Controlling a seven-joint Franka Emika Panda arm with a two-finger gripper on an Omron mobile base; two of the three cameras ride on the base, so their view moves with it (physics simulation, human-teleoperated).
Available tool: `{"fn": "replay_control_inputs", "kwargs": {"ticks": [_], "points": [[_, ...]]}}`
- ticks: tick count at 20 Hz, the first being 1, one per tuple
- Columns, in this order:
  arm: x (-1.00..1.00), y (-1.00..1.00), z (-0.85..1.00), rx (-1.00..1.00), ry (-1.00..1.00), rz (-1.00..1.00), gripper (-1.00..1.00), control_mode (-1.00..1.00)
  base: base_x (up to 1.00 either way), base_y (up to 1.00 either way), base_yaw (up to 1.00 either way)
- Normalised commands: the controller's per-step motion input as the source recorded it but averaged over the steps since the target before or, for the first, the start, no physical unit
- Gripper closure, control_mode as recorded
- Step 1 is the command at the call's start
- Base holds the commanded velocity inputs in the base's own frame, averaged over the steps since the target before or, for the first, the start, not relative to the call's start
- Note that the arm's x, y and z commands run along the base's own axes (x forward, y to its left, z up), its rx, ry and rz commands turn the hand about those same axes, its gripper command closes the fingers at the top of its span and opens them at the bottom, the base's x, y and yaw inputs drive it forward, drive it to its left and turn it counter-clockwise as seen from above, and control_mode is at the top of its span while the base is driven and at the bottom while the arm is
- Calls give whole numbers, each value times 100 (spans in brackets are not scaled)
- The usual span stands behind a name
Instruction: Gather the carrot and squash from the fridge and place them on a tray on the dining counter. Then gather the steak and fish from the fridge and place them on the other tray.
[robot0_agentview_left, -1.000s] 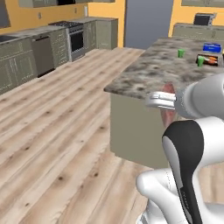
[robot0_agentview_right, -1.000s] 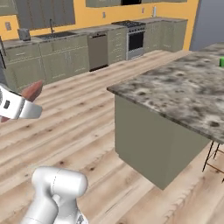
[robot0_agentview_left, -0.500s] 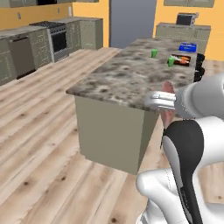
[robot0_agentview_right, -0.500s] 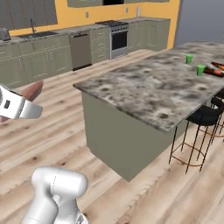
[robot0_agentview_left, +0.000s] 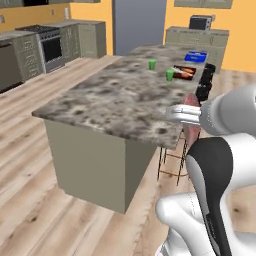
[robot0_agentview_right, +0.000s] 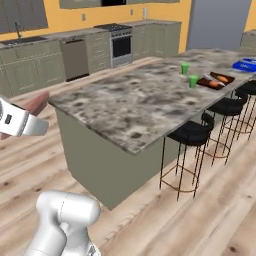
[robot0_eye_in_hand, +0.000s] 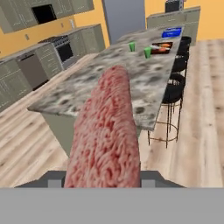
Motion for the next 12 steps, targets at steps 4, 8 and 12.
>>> {"fn": "replay_control_inputs", "kwargs": {"ticks": [4,8,12], "points": [[0,0,0,0,0,0,100,100,40,-100,0],[0,0,0,0,0,0,100,100,44,-100,0],[0,0,0,0,0,0,100,100,41,-100,0]]}}
